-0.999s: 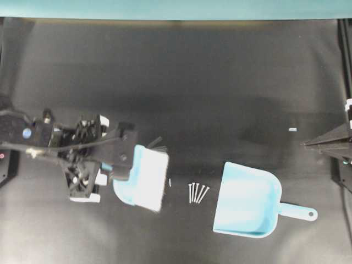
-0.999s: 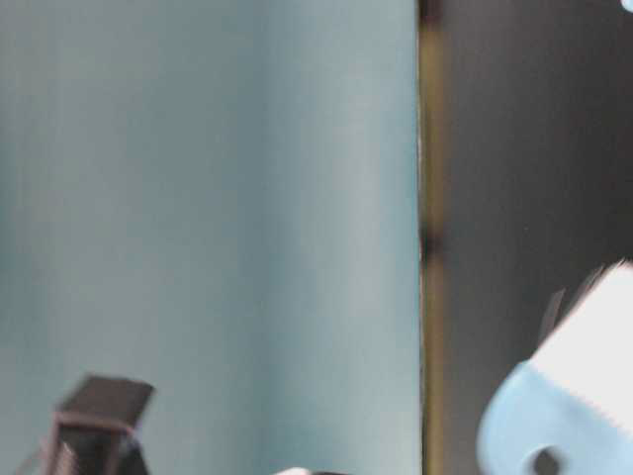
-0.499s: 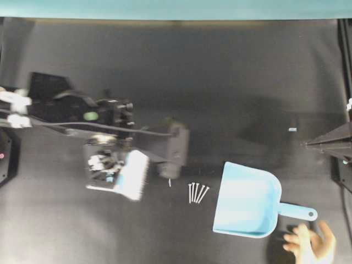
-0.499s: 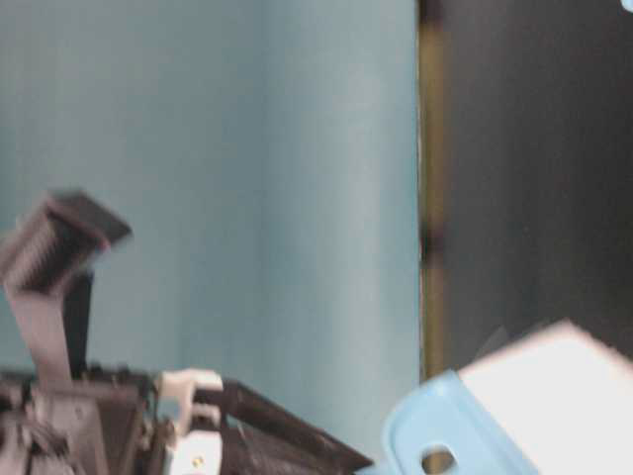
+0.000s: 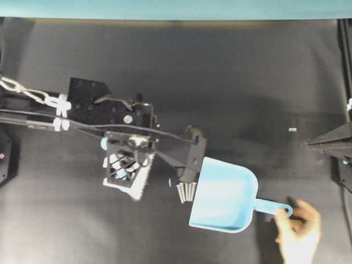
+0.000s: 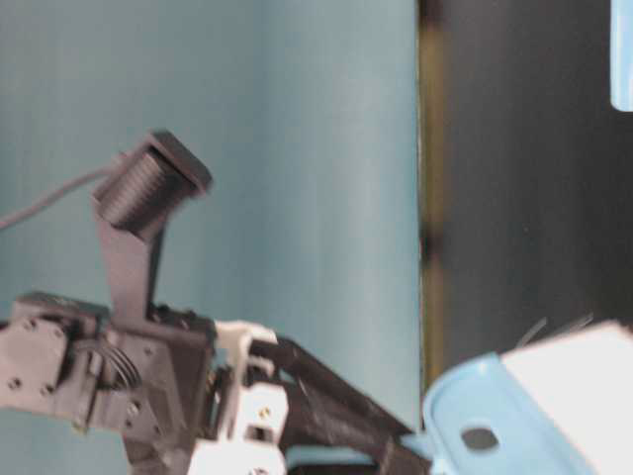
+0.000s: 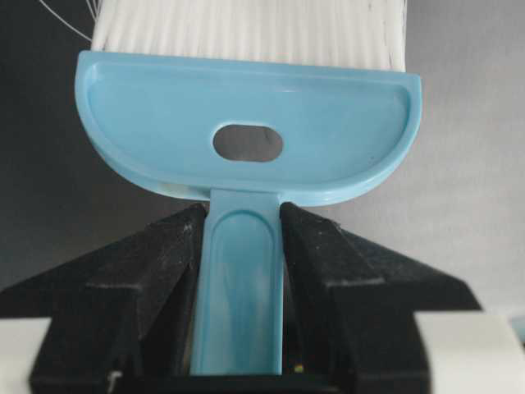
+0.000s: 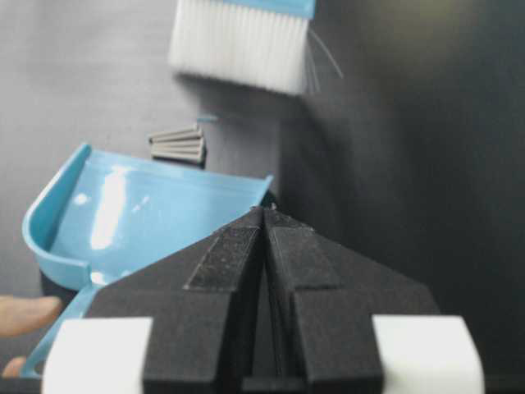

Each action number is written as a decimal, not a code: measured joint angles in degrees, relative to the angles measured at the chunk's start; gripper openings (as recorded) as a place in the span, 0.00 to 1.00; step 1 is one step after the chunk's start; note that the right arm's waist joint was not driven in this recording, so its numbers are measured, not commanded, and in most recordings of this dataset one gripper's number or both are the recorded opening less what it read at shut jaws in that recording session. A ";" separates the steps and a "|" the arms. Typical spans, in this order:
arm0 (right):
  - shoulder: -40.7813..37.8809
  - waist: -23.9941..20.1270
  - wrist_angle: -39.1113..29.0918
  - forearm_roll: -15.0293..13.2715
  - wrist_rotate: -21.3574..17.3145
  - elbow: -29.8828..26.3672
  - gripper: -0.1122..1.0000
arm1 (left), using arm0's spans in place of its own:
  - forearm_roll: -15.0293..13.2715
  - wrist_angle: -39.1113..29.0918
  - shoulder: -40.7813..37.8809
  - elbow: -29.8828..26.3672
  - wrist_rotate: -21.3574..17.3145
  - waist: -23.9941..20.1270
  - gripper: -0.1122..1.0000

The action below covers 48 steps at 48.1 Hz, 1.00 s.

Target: Hold the dustpan with a person, while the left arm uses a hand brush to gather the screws into the dustpan.

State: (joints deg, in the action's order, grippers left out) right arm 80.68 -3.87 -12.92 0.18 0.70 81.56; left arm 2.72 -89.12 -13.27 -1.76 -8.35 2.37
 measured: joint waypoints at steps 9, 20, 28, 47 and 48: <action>0.00 0.00 0.00 0.00 0.00 0.00 0.10 | 0.00 0.26 -0.35 -1.49 -0.79 0.18 0.38; 0.00 0.00 0.09 0.00 0.00 -0.09 0.10 | 0.00 0.88 -2.37 -3.08 -1.41 0.79 0.38; 0.00 0.00 0.00 0.00 0.00 0.00 0.10 | 0.09 0.09 -2.29 -1.58 -0.26 1.85 0.38; 0.00 0.00 0.00 0.00 0.00 0.18 0.10 | 0.09 -0.79 -1.58 1.85 4.13 5.36 0.38; 0.00 0.00 0.00 0.00 -0.09 0.26 0.10 | 0.00 -0.79 -1.67 1.76 4.04 5.36 0.38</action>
State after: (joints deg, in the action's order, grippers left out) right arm 80.68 -3.87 -12.92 0.18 0.62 81.83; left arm 2.72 -89.91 -14.94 0.00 -4.31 7.73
